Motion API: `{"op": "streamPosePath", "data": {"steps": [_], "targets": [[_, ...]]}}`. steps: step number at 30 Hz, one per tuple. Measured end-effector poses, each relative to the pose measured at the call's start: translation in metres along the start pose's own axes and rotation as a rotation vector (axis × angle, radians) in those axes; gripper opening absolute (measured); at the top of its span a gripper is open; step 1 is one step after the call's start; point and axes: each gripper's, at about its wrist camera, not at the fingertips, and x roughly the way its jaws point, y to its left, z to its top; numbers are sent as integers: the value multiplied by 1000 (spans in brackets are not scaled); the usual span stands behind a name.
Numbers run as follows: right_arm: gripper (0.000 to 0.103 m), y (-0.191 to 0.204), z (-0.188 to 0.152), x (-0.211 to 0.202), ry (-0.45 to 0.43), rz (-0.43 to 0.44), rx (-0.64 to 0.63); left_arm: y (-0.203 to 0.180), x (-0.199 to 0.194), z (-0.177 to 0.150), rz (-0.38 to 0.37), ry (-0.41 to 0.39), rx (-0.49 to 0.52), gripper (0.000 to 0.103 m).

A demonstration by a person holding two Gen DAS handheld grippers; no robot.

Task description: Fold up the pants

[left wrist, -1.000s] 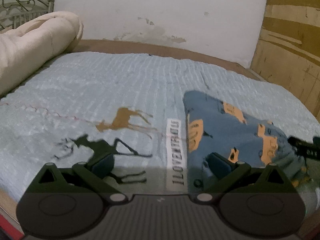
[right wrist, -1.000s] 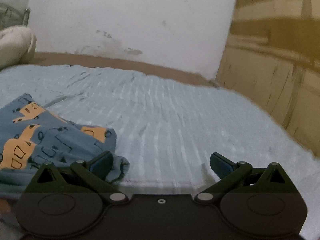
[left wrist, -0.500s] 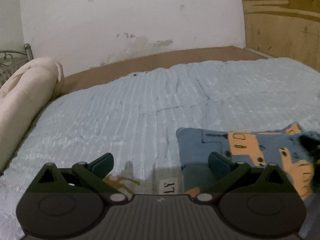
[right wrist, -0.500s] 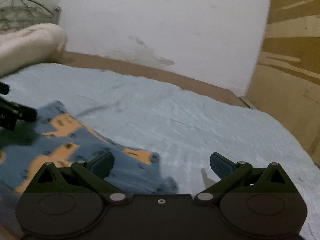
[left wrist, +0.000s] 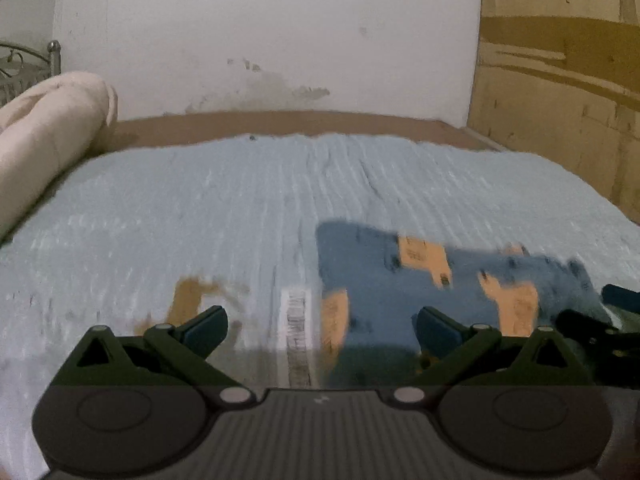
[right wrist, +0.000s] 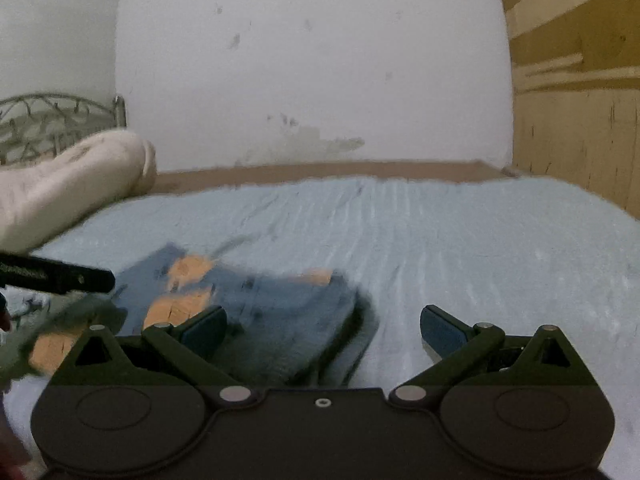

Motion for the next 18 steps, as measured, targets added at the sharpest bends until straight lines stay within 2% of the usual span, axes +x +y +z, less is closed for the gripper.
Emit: {"op": "streamPosePath", "data": {"steps": [2, 6, 11, 18], "targets": [[102, 3, -13, -4, 21, -27, 4, -1, -1, -12, 18, 17, 5, 102], [102, 1, -29, -21, -5, -38, 48, 4, -13, -31, 12, -2, -84, 102], [102, 3, -43, -32, -48, -52, 40, 9, -24, -37, 16, -5, -101, 102], [102, 0, -50, -24, -88, -56, 41, 10, -25, -37, 20, -5, -114, 102]]}}
